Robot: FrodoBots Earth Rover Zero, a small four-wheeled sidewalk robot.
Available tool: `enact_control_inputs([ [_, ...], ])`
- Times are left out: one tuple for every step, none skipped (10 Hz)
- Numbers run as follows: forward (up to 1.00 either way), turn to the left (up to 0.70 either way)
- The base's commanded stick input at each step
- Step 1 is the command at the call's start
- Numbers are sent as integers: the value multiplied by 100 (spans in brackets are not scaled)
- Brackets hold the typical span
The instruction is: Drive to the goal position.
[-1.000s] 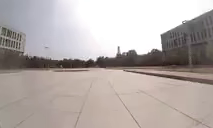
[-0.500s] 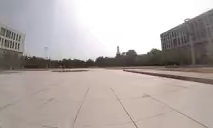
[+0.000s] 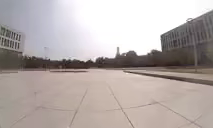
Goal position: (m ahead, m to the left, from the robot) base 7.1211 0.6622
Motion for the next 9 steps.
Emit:
enact_control_inputs([
  [70, 0],
  [70, 0],
  [70, 0],
  [70, 0],
  [70, 0],
  [70, 0],
  [70, 0],
  [70, 0],
  [70, 0],
])
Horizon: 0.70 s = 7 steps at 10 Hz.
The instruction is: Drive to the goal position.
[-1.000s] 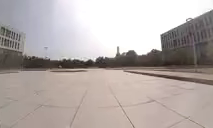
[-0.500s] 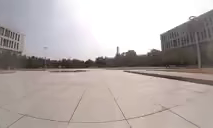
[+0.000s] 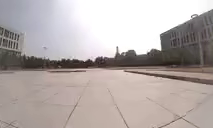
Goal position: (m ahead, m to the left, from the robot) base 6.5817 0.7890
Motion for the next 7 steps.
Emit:
enact_control_inputs([
  [70, 0],
  [70, 0],
  [70, 0],
  [70, 0],
  [70, 0],
  [70, 0],
  [70, 0],
])
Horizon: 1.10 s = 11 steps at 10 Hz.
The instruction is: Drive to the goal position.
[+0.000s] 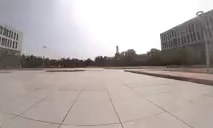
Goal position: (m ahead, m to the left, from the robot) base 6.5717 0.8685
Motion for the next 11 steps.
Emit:
enact_control_inputs([
  [70, 0],
  [70, 0],
  [70, 0],
  [70, 0],
  [70, 0],
  [70, 0],
  [70, 0],
  [70, 0],
  [70, 0],
  [70, 0],
  [70, 0],
])
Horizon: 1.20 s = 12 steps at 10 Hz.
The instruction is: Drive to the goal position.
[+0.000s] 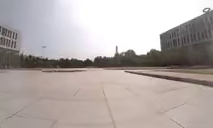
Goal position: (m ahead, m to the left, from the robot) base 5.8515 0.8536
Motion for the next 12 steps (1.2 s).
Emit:
enact_control_inputs([
  [70, 0],
  [70, 0],
  [70, 0],
  [70, 0],
  [70, 0],
  [70, 0],
  [70, 0],
  [70, 0],
  [70, 0],
  [70, 0],
  [70, 0],
  [70, 0],
])
